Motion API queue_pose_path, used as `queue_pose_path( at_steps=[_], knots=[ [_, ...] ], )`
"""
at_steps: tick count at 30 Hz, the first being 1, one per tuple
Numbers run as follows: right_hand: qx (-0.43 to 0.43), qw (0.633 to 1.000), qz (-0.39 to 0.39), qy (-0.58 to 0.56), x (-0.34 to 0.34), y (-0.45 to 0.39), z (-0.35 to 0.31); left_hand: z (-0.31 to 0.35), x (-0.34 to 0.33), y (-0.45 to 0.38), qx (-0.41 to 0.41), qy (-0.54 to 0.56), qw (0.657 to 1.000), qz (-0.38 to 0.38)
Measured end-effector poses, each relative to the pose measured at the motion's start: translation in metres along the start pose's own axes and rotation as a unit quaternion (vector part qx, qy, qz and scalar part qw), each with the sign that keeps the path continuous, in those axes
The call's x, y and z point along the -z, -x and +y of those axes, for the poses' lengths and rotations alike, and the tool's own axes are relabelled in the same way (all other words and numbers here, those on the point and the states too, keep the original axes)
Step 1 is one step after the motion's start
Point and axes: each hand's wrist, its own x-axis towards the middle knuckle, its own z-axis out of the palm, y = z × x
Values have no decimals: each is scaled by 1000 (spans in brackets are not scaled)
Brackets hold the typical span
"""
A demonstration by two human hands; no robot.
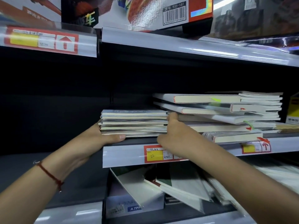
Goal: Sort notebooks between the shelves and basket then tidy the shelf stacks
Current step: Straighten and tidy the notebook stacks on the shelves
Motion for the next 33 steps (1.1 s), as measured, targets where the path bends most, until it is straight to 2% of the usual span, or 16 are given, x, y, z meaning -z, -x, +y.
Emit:
queue_pose_path(
  at_steps=[8,10,13,19,27,33],
  knots=[
    [30,996,46,-74,-1,-2,8,7,5,4,-26,-108,994,8],
    [46,994,67,-68,-5,-4,8,5,6,2,-21,-99,995,0],
    [56,992,112,1,-15,-7,6,2,1,1,-4,-53,999,-2],
    [66,978,184,69,-22,-13,10,3,-5,3,-16,20,998,57],
    [86,972,217,-8,-32,-12,21,-3,3,19,-81,39,988,123],
    [107,968,225,-17,-36,-11,25,-1,-2,28,-85,55,972,211]
  ],
)
